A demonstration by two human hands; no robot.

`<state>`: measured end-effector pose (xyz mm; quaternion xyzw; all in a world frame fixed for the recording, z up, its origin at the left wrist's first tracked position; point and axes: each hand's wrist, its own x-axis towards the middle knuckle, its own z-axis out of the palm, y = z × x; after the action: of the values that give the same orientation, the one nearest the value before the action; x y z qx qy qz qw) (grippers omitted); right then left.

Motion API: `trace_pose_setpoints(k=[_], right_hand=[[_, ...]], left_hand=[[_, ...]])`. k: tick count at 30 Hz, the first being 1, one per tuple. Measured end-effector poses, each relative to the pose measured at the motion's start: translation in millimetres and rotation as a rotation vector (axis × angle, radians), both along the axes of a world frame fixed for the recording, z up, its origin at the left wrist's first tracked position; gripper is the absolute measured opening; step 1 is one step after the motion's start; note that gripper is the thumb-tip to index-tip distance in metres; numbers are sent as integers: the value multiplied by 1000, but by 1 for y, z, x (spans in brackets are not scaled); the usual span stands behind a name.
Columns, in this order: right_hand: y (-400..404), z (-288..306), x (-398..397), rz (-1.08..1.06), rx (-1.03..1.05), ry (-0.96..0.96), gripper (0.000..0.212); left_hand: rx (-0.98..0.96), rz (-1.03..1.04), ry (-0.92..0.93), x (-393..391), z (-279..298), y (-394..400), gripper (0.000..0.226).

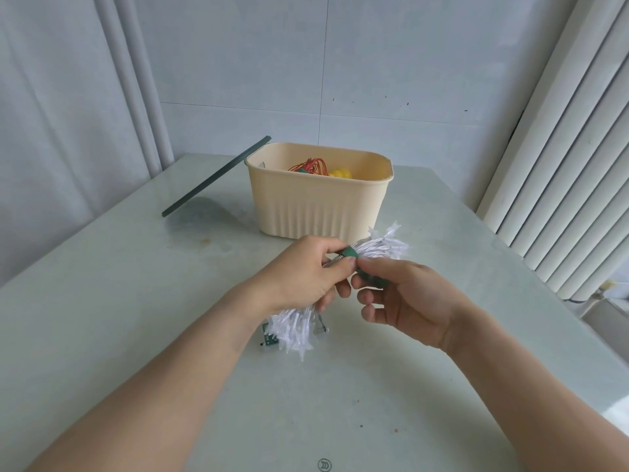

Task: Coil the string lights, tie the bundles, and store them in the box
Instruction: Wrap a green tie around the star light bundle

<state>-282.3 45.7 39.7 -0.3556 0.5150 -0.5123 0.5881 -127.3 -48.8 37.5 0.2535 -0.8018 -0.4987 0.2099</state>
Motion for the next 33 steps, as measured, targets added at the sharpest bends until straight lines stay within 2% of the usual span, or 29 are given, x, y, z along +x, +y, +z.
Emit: trace_pose_setpoints(k=[7,11,14,17,21,24,28,33], right_hand=[[0,-2,-1,-25,-68,56,19],[1,-1,-3,-31,-100,84,20],[1,-3,-3,-72,-123,119,19],[0,-5,-1,-122,-192,215,24],[0,-8,5,-239,-347,451,16],[0,-10,6,-263,-344,642,26],[-3,-13,7,-268,-325,665,26],[-3,-13,9,-287,-344,710,22]], left_hand=[[104,-42,12,2,6,-2,29],[403,-88,138,2,12,1,29],[462,-79,168,1,11,1,28],[463,-109,187,3,12,-1,26],[396,-116,186,4,9,-2,28],[290,-81,171,2,6,1,30],[139,-45,109,2,5,1,32],[109,-30,69,3,5,0,23]])
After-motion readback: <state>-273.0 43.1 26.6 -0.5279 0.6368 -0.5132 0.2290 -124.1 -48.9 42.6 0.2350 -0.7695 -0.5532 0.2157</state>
